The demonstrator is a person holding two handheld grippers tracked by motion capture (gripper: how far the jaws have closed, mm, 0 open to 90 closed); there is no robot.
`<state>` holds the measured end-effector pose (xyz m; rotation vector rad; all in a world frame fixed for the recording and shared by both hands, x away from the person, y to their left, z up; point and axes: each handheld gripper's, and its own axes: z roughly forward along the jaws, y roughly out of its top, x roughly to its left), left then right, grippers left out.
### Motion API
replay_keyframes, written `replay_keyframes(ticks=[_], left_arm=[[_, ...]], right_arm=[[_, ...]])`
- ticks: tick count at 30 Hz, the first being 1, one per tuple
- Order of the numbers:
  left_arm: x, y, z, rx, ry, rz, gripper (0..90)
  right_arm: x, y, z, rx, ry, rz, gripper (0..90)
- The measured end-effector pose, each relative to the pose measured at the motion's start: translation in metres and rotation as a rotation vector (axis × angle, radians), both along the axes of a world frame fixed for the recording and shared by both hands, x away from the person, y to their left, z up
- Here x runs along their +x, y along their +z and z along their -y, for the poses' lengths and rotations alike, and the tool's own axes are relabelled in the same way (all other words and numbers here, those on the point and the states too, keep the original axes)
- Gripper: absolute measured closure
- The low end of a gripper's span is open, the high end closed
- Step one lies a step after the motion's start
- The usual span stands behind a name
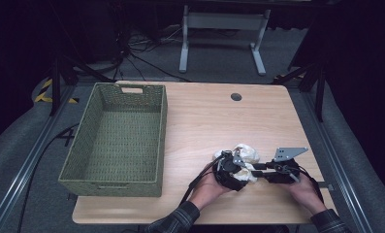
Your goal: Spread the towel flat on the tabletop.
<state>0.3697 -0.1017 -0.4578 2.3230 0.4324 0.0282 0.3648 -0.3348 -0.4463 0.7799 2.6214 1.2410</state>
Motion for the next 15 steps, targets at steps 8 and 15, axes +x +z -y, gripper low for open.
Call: replay_keyframes(ticks=[8, 15], left_arm=[[0.008, 0.001, -0.007, 0.004, 0.022, 0.017, 80.9], [0.009, 0.012, -0.016, -0.058, 0.036, -0.004, 83.8]], right_arm=[[0.001, -0.002, 0.0, -0.007, 0.01, -0.021, 84.6], [0.0, 0.003, 0.007, -0.006, -0.009, -0.007, 86.4]])
